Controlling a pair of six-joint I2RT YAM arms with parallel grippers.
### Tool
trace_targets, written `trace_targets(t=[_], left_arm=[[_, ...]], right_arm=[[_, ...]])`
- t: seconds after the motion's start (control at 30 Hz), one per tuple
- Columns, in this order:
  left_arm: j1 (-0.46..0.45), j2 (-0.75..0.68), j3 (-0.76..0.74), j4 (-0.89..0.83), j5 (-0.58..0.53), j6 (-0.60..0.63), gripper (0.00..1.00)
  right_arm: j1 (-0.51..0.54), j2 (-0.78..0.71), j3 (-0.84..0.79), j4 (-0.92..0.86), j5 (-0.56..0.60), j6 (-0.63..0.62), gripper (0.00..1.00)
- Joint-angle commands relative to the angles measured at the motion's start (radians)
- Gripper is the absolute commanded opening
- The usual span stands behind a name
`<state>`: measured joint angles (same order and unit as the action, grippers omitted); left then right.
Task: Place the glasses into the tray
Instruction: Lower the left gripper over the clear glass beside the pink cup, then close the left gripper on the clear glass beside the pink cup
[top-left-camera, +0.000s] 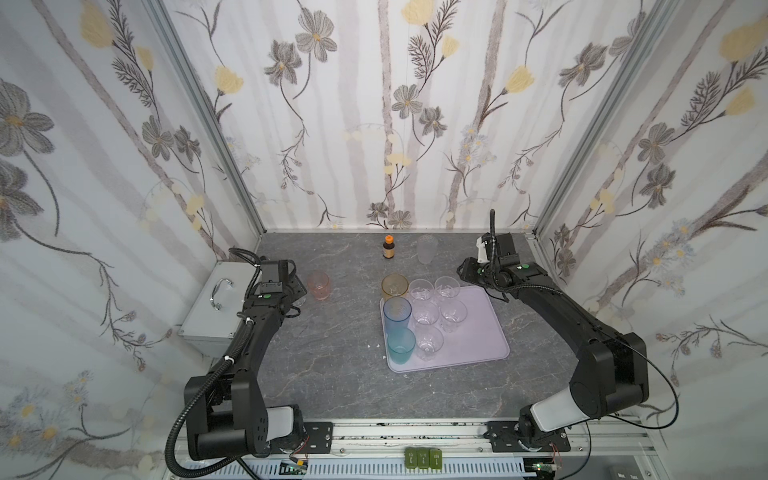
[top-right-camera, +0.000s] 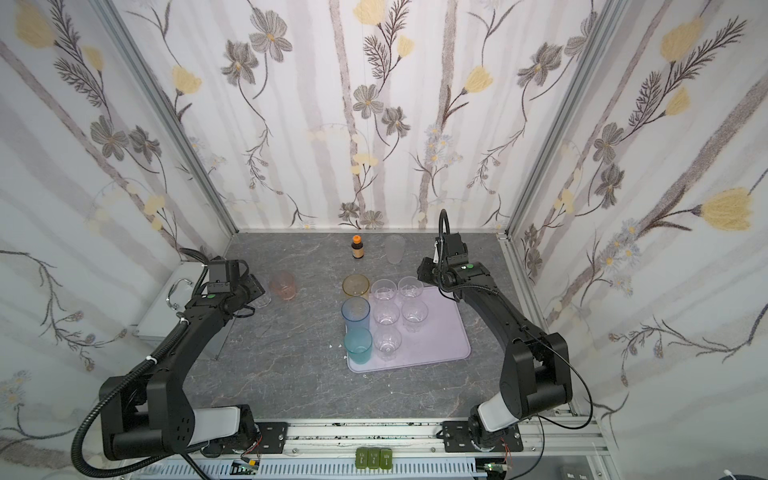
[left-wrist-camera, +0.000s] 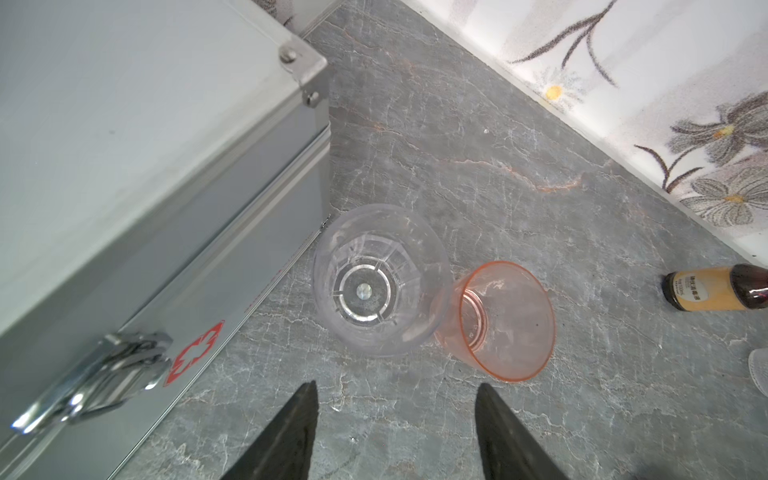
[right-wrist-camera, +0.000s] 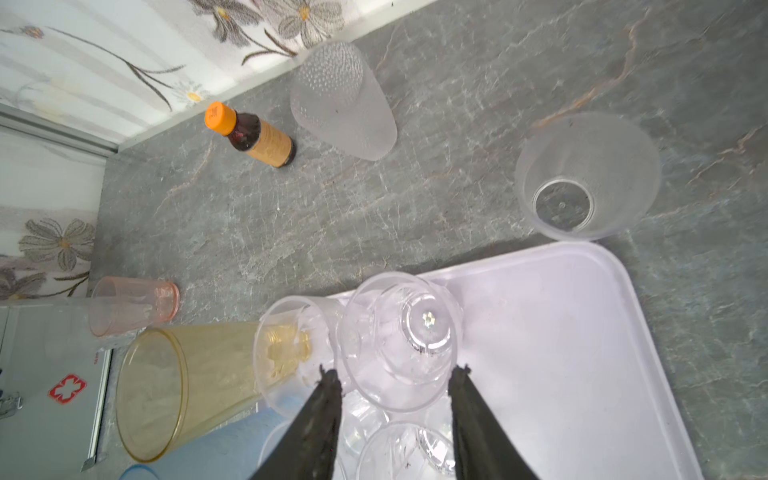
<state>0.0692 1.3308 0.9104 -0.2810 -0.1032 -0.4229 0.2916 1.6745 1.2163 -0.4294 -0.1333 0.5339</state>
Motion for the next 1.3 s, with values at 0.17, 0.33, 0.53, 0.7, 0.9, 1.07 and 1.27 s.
trace_targets(t=[0.17, 0.33, 0.53, 0.7, 0.9, 1.07, 1.27], left_arm=[[-0.011, 0.118, 0.083, 0.006, -0.151, 0.003, 0.61], [-0.034, 0.178, 0.115, 0.008, -0.142, 0.012, 0.59], [-0.039, 0.201, 0.13, 0.008, -0.132, 0.015, 0.55], [-0.057, 0.121, 0.06, 0.003, -0.204, 0.025, 0.52], [-0.057, 0.121, 0.019, 0.003, -0.231, 0.023, 0.58], [-0.057, 0.191, 0.052, 0.006, -0.224, 0.016, 0.59], [-0.072, 0.237, 0.099, 0.011, -0.188, 0.022, 0.55]], right_arm=[[0.001, -0.024, -0.024, 0.073, -0.028, -0.007, 0.45], [0.001, -0.013, -0.041, 0.089, -0.04, -0.004, 0.45], [0.001, -0.01, -0.063, 0.1, -0.042, -0.002, 0.45], [0.001, -0.01, -0.069, 0.101, -0.041, 0.0, 0.45], [0.01, 0.012, -0.032, 0.114, -0.051, 0.024, 0.45], [0.03, 0.021, -0.005, 0.097, -0.045, 0.024, 0.46], [0.043, 0.018, -0.012, 0.093, -0.037, 0.027, 0.46]])
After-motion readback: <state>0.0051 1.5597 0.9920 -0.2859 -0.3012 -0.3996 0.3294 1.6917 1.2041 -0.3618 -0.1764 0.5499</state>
